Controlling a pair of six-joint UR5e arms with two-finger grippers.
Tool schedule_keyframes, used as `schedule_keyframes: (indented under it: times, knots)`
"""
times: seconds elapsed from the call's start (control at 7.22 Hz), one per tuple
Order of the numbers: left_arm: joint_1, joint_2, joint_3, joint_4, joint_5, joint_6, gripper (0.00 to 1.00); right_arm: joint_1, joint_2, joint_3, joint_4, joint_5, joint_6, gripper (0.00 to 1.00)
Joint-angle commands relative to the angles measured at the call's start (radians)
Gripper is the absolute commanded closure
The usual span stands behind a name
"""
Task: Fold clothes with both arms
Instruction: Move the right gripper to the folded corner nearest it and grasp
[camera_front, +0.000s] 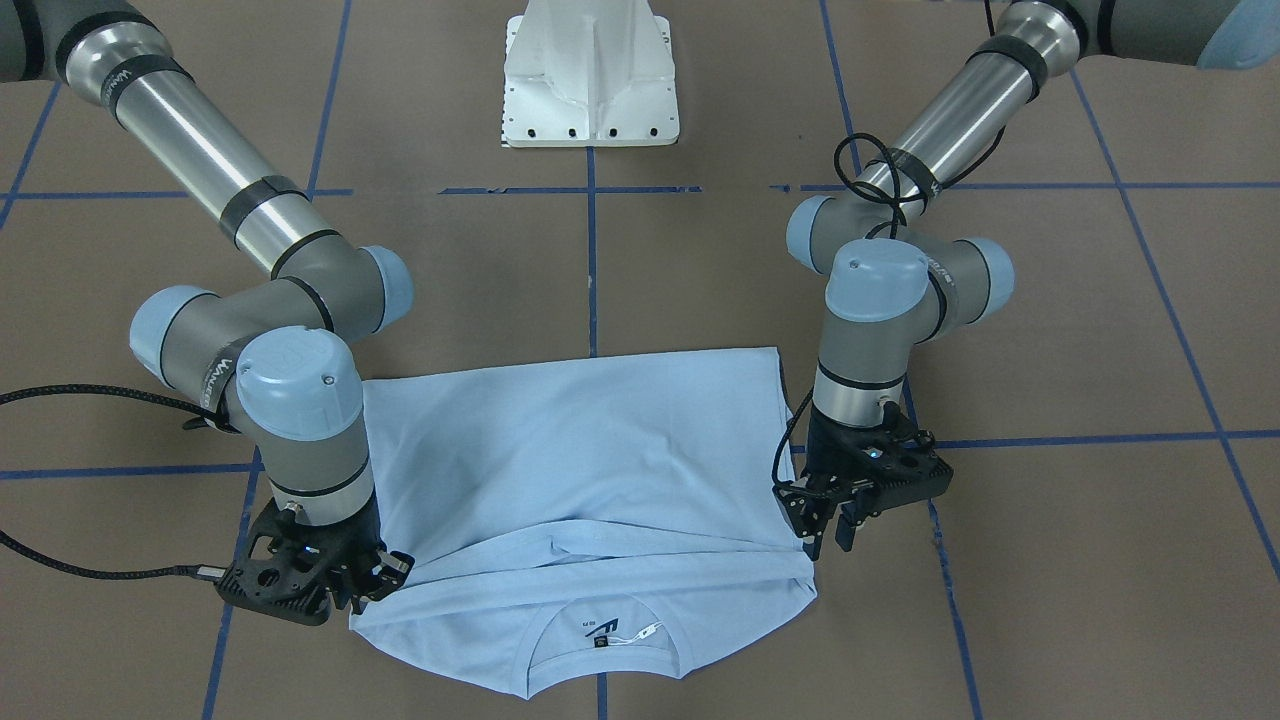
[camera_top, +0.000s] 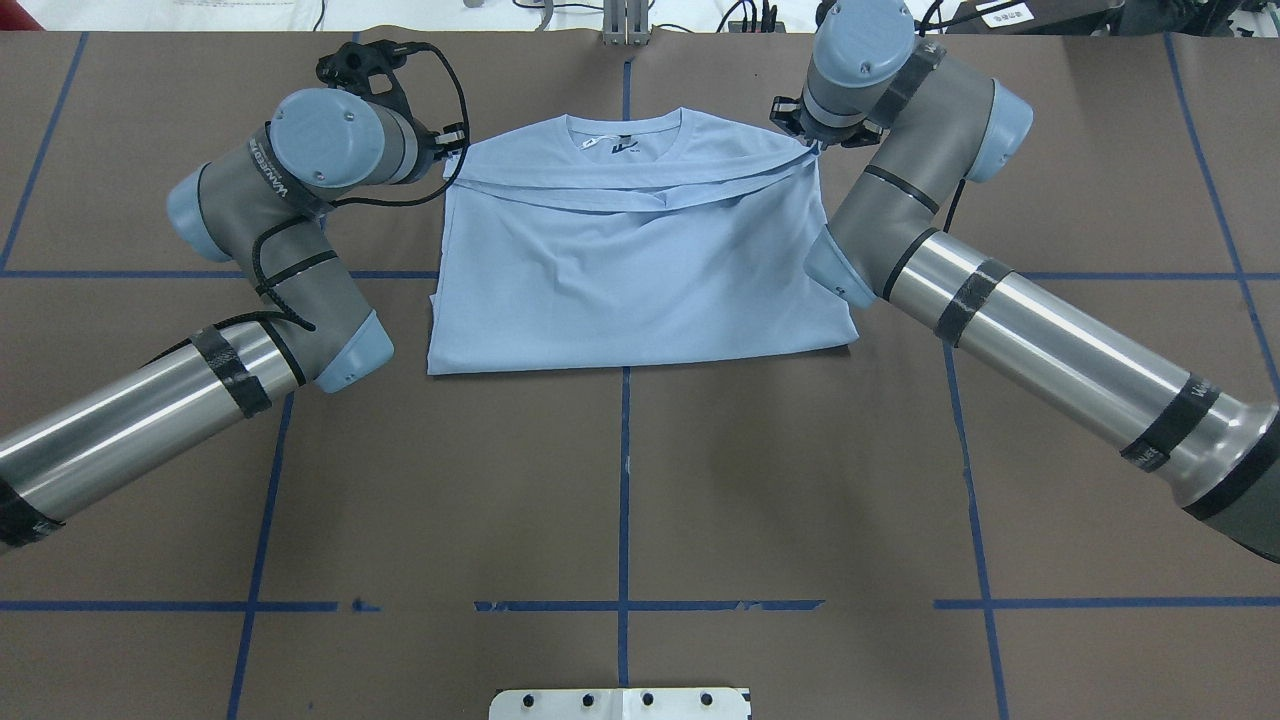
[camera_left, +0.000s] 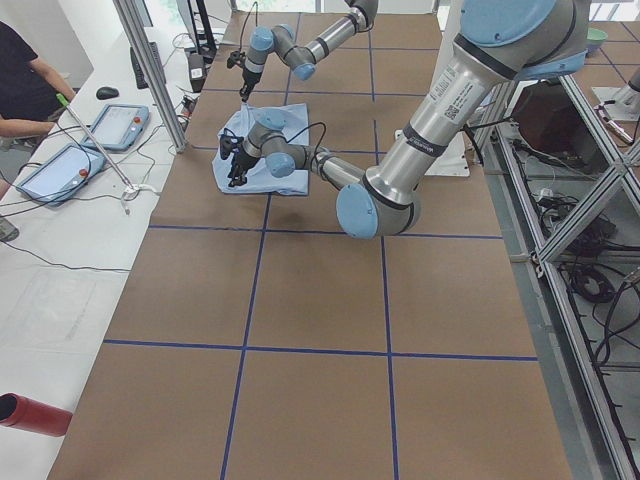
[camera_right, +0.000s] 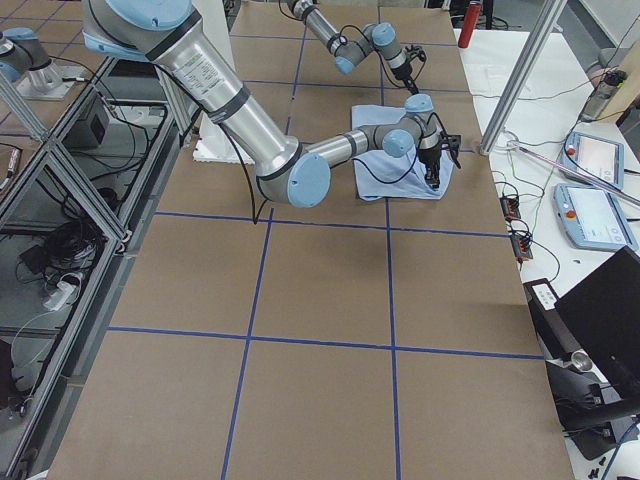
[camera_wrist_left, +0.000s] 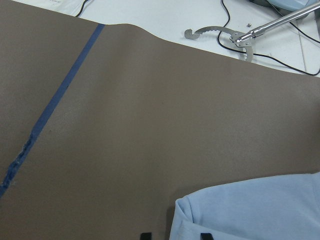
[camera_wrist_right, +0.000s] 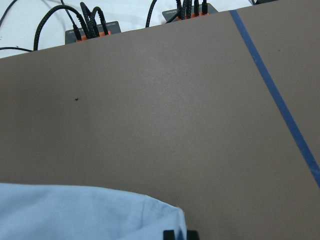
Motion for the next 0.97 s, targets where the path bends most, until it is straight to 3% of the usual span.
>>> schedule_keyframes:
  times: [0.0,0.14,0.28,0.69,0.83]
  knots:
    - [-0.011,0.028,-0.033,-0.044,-0.022,0.001,0.51,0.002,-0.007,0.017,0.002,0.003,0.005,0.45]
    - [-0.013,0.078,-0.108,-0.04,-0.024,0.001,0.51,0.004,-0.042,0.089,0.001,0.013,0.012,0.42]
    - [-0.013,0.121,-0.159,-0.04,-0.043,0.001,0.5,-0.016,-0.138,0.225,-0.006,0.03,0.029,0.37]
    - [-0.011,0.129,-0.164,-0.038,-0.056,-0.005,0.49,-0.168,-0.442,0.585,0.005,0.03,0.333,0.29]
    - [-0.011,0.129,-0.164,-0.038,-0.054,-0.001,0.49,-0.192,-0.494,0.631,0.005,0.026,0.357,0.24]
